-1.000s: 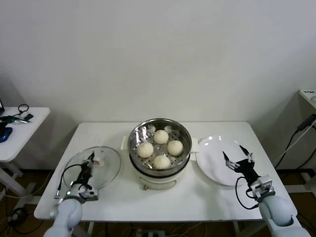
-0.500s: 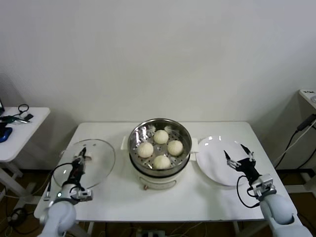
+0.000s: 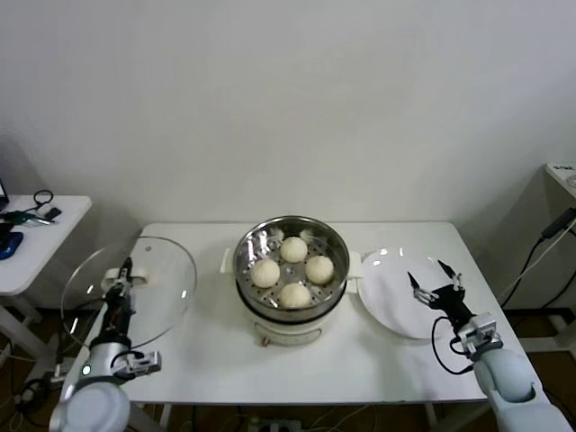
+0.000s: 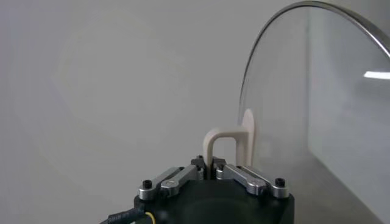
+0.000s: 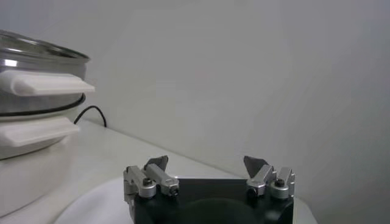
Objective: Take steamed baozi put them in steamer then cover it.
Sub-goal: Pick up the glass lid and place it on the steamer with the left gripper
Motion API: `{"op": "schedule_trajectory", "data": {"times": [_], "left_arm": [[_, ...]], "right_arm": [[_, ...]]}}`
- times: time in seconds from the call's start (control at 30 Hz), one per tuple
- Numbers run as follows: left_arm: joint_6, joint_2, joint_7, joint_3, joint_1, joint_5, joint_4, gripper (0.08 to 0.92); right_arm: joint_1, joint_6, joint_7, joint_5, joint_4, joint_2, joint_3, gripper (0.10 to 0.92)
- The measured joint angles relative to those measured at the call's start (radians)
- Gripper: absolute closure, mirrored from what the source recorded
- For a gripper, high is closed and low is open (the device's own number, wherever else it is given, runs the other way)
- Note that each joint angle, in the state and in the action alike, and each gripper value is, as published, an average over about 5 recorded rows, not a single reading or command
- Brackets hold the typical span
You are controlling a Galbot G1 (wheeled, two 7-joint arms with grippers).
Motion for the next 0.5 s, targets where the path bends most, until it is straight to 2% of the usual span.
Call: {"op": "schedule_trajectory", "data": {"times": [0.23,0.37,0.5], "left_arm": [[0.120,0.076,0.028,0.089,-0.015,-0.036,-0.103,0.852],[0.191,0.104,0.068,0.190,-0.078,-0.030,-0.136,0.852],[0.254,0.103,0.147,0.306,-0.170,-0.002,-0.151,0.852]], "right_arm": [[0.026,0.000,0.000,-0.009,-0.021,0.000,-0.026,0.203],[0.037,0.000,0.001,-0.018,-0.032,0.004,-0.041,0.203],[0.041,0.000,0.001,-0.024,-0.039,0.005,-0.044,0.203]]}}
